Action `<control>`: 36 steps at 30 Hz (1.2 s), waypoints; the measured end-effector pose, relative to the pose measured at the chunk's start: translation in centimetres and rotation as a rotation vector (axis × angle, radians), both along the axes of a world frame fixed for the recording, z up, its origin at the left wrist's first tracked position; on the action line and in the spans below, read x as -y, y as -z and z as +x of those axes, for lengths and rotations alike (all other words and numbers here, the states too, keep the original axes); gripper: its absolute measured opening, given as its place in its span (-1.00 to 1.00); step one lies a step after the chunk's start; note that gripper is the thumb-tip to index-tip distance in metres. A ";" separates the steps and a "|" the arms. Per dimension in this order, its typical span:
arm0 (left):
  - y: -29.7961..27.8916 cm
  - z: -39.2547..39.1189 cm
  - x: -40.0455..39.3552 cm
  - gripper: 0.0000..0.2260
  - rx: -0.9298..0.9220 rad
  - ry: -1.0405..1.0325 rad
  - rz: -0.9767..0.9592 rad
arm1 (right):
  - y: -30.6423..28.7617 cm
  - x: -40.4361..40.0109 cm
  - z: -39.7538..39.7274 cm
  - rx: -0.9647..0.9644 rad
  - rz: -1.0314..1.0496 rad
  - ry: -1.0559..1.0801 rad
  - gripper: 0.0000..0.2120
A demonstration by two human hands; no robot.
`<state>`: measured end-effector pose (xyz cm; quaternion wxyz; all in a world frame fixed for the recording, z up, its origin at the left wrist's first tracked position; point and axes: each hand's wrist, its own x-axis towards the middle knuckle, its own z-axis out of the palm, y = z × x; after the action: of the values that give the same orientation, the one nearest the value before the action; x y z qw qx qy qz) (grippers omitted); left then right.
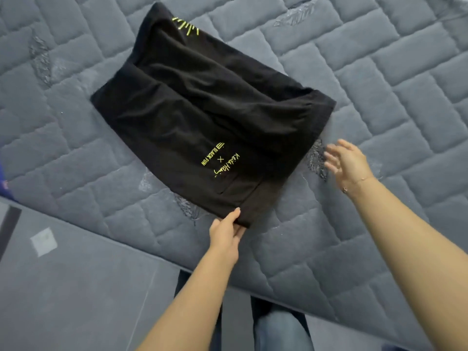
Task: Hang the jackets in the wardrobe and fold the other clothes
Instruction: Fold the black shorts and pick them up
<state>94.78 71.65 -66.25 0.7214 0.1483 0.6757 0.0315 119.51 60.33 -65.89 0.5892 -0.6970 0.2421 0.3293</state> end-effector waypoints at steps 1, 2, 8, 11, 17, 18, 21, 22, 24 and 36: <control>0.2 -0.4 -0.2 -0.80 -0.002 0.021 -0.020 | 0.4 0.7 -1.4 -0.035 -0.042 -0.019 -0.63; 0.3 -1.0 -0.7 -0.77 0.004 0.053 -0.034 | 0.7 1.1 -3.3 -0.080 -0.074 -0.037 -0.70; 1.0 -3.6 -9.4 -0.79 0.109 0.033 0.101 | 1.4 -2.8 -17.5 -0.488 -0.023 -0.145 -0.56; 1.7 -3.2 -14.3 -0.65 0.112 0.008 0.181 | 1.1 -6.3 -21.8 -0.600 0.028 0.030 -0.34; 3.0 -1.9 -21.2 -0.74 0.193 -0.050 0.183 | 1.6 -12.4 -23.1 -0.505 -0.111 0.659 -0.23; 3.2 -1.9 -22.4 -0.71 0.238 -0.067 0.174 | 1.8 -12.9 -23.2 -0.491 -0.122 0.734 -0.23; 3.0 -1.8 -25.1 -0.66 0.258 -0.070 0.218 | 2.2 -13.2 -23.7 -0.446 -0.098 0.866 -0.28; 2.7 -2.2 -25.5 -0.68 0.232 -0.074 0.259 | 2.3 -12.9 -24.1 -0.430 -0.052 0.895 -0.33; 2.0 -4.2 -25.1 -0.82 0.154 -0.067 0.367 | 2.0 -11.7 -25.5 -0.377 0.070 0.945 -0.41; 1.6 -21.2 -16.3 -0.70 0.060 -0.113 0.082 | 2.1 -3.4 -35.6 -0.232 0.191 0.938 -0.73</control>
<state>73.54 87.91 -67.84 0.7317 0.1383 0.6592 0.1044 83.88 63.68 -68.03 0.7044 -0.4147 0.5624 0.1246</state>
